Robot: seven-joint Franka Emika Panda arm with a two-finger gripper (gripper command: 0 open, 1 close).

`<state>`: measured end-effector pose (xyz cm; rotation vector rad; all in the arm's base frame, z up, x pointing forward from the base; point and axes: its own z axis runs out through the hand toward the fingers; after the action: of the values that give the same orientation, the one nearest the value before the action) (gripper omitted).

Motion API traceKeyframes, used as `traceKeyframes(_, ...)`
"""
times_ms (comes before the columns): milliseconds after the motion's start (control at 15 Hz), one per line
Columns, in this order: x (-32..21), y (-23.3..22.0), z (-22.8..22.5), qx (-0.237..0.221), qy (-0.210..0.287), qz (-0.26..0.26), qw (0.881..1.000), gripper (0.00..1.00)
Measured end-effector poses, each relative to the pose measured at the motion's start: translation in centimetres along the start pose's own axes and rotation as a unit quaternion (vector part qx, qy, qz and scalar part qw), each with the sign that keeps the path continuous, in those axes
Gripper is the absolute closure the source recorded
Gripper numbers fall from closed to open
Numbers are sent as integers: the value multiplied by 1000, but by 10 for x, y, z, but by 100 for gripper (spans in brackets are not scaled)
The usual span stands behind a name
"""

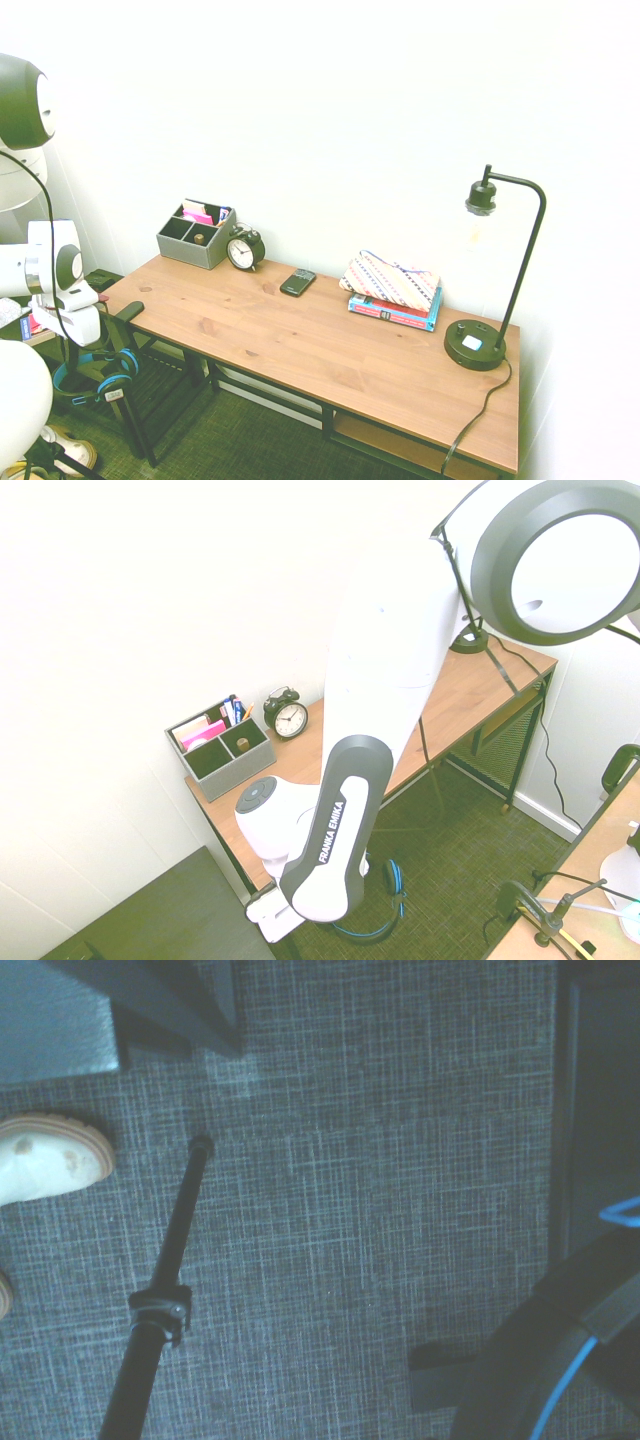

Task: Hang the headphone

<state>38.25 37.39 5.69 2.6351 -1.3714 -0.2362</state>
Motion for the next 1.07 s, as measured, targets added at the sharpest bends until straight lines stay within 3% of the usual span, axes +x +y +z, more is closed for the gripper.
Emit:
traceKeyframes(800, 24, -6, 9, -5, -2, 2, 1000, 0)
traceKeyframes(1067, 21, -11, -7, 6, -17, -13, 1000, 0)
